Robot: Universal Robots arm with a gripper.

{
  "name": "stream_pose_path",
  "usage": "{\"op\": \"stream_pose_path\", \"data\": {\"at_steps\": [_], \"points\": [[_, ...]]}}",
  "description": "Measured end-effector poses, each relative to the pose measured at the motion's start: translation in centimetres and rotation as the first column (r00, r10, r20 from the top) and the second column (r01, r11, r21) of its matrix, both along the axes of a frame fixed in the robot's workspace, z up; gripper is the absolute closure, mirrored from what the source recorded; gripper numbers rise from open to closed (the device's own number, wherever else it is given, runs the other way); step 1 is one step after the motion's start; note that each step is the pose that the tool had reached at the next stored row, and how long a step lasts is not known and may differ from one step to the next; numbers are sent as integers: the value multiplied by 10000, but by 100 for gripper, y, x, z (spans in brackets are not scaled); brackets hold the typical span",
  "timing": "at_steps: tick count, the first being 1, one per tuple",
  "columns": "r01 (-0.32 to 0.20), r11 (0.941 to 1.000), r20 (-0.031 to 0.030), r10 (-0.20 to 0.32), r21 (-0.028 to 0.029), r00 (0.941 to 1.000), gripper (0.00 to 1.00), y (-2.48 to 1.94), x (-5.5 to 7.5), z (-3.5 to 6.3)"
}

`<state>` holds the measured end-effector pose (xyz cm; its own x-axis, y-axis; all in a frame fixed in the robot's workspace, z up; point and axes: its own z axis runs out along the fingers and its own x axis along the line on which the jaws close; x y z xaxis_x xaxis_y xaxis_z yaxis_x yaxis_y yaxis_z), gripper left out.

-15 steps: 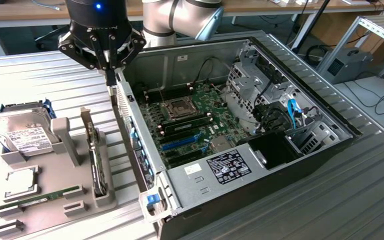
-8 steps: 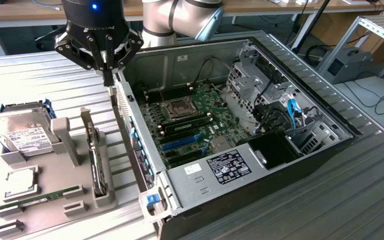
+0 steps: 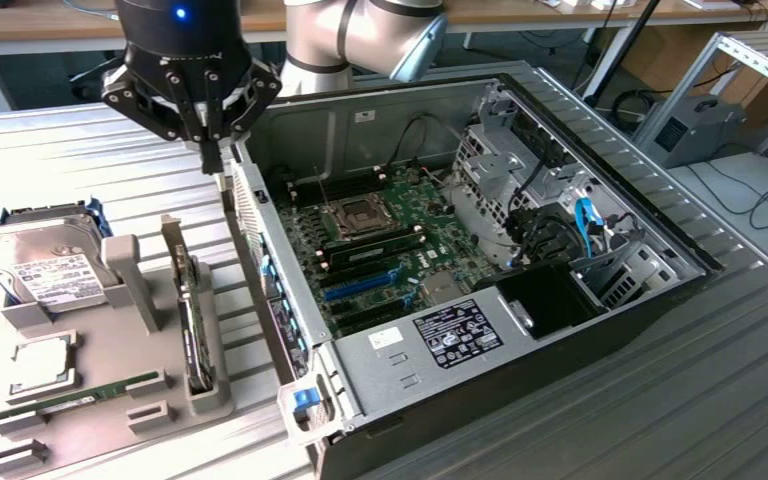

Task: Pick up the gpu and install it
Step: 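Reach for the gpu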

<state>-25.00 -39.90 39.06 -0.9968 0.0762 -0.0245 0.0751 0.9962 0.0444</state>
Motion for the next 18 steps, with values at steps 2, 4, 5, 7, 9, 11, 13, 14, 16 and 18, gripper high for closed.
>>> {"op": "stream_pose_path", "data": {"at_steps": [2,4,5,7,9,11,13,14,16,18], "points": [[0,10000,0,0,0,10000,89,0,-13,-1],[0,10000,-1,0,-1,10000,89,0,-27,-1],[0,10000,0,0,0,10000,89,0,-36,-1],[-1,10000,0,1,0,10000,89,0,-52,-2],[0,10000,0,0,0,10000,89,0,-72,-3],[0,10000,0,0,0,10000,89,0,-88,-4],[0,10000,0,0,0,10000,89,0,-100,-4],[0,10000,0,0,0,10000,89,0,-108,-4],[0,10000,0,0,0,10000,89,0,-122,-5],[0,10000,0,0,0,10000,89,0,-137,-6]]}}
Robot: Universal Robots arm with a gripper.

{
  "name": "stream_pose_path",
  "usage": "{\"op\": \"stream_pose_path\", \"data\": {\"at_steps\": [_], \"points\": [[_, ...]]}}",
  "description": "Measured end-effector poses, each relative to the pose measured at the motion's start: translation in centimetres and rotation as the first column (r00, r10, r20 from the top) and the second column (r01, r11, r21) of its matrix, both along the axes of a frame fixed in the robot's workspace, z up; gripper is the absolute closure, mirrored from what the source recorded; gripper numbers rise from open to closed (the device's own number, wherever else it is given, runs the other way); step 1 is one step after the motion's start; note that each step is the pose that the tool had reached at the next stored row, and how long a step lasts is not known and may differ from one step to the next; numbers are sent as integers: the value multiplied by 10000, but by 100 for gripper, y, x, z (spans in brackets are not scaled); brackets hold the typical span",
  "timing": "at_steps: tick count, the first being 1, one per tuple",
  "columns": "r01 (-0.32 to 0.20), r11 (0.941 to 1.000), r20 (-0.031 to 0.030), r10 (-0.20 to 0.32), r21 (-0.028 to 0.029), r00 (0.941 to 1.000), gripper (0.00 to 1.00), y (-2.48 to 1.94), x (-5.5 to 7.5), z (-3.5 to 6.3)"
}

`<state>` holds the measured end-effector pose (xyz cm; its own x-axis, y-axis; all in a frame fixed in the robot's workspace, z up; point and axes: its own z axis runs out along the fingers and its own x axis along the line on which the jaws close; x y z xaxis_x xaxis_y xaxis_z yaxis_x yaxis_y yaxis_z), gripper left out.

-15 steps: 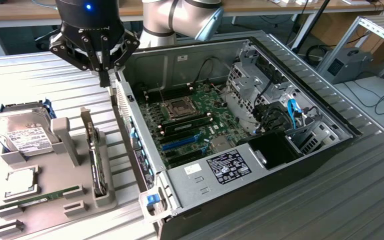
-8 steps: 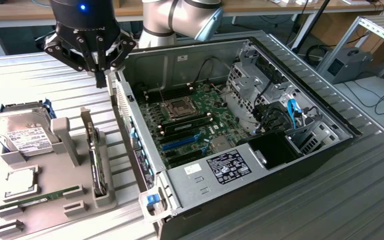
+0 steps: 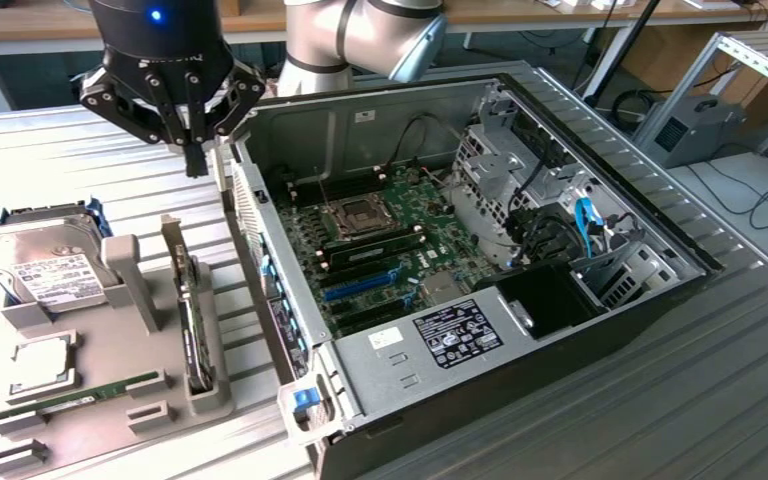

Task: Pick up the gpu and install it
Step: 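Reach for the gpu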

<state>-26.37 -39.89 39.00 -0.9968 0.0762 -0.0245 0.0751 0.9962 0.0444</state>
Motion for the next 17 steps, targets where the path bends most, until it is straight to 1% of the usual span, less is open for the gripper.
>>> {"op": "stream_pose_path", "data": {"at_steps": [11,14,17], "points": [[-1,10000,0,1,0,10000,89,0,-29,-1],[0,10000,-1,0,0,10000,89,-21,-30,-2],[0,10000,-1,0,0,10000,89,-51,-32,-3]]}}
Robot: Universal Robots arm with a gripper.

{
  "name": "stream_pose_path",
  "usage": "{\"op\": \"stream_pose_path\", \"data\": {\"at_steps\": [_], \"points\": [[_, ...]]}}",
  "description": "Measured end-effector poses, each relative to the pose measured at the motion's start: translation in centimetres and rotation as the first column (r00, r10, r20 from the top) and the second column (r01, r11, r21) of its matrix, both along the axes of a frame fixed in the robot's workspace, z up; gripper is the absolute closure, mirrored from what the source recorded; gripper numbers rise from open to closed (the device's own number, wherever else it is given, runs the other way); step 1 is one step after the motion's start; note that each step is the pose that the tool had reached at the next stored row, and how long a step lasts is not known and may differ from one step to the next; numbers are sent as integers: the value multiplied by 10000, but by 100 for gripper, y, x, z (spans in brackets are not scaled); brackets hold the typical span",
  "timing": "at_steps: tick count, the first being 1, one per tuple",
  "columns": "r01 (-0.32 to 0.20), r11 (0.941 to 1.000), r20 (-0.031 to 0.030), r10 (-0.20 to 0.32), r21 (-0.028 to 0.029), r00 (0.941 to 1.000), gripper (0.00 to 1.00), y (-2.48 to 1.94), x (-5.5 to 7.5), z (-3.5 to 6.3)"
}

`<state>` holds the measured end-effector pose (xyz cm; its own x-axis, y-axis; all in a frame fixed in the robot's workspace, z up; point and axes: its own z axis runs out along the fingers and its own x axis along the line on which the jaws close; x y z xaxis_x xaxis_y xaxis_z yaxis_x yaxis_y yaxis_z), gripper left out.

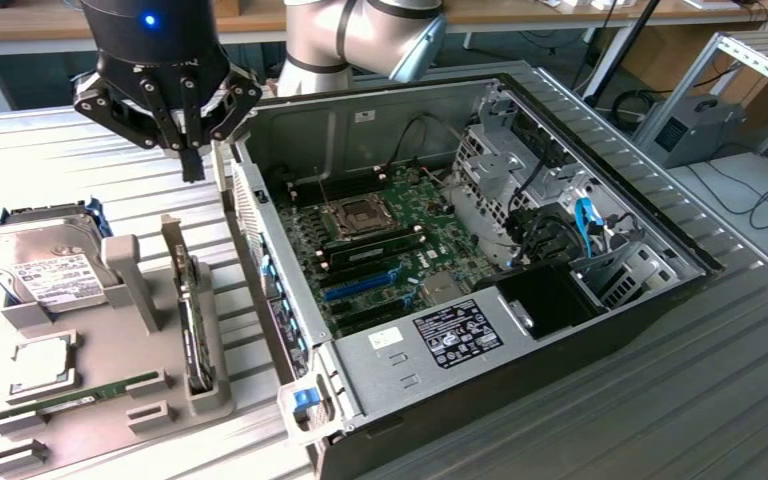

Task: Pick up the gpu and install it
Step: 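Reach for the gpu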

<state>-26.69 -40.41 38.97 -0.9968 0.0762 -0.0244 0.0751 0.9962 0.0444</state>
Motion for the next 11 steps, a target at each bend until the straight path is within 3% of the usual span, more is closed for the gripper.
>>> {"op": "stream_pose_path", "data": {"at_steps": [11], "points": [[0,10000,0,0,0,10000,89,-60,-8,-3]]}}
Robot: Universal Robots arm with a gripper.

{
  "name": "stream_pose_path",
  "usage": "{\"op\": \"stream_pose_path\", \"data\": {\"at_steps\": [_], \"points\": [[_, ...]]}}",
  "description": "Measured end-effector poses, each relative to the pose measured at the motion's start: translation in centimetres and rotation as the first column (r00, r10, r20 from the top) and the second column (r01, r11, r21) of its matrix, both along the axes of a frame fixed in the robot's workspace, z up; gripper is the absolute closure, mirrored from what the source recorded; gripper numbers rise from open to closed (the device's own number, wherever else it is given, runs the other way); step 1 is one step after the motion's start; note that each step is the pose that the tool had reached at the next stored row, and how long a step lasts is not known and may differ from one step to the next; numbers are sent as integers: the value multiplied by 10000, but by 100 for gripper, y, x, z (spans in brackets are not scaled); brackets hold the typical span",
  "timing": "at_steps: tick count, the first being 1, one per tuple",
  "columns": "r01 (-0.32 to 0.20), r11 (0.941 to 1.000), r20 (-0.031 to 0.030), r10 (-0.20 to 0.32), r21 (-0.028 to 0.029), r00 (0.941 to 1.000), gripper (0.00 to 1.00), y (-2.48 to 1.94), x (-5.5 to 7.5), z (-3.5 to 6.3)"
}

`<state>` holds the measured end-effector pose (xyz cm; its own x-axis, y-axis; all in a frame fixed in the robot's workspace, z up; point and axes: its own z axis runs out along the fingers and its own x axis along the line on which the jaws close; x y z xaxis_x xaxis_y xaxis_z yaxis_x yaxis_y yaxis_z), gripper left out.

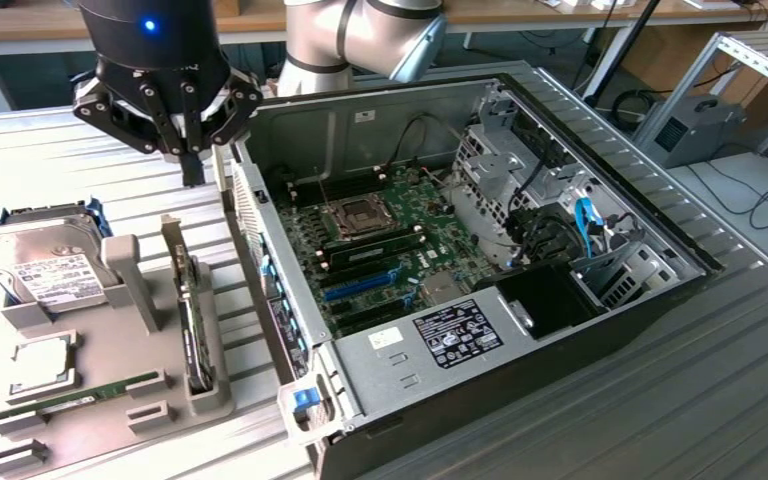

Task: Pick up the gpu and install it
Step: 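Reach for the gpu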

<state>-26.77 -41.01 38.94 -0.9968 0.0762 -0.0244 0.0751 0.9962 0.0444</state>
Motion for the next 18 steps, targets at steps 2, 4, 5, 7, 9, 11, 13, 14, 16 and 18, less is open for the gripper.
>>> {"op": "stream_pose_path", "data": {"at_steps": [2,4,5,7,9,11,13,14,16,18], "points": [[0,10000,0,0,0,10000,89,-10,-1,-1],[0,10000,0,0,0,10000,89,-19,-3,0],[0,10000,0,0,0,10000,89,-22,-3,-1],[0,10000,0,0,0,10000,89,-30,-4,-1],[0,10000,0,0,0,10000,89,-43,-6,-1],[0,10000,0,0,0,10000,89,-52,-7,-2],[-1,10000,0,1,1,10000,89,-63,-9,-2],[-1,10000,0,1,0,10000,89,-68,-10,-2],[0,10000,0,0,0,10000,89,-78,-12,-2],[-1,10000,0,1,-1,10000,89,-89,-13,-2]]}}
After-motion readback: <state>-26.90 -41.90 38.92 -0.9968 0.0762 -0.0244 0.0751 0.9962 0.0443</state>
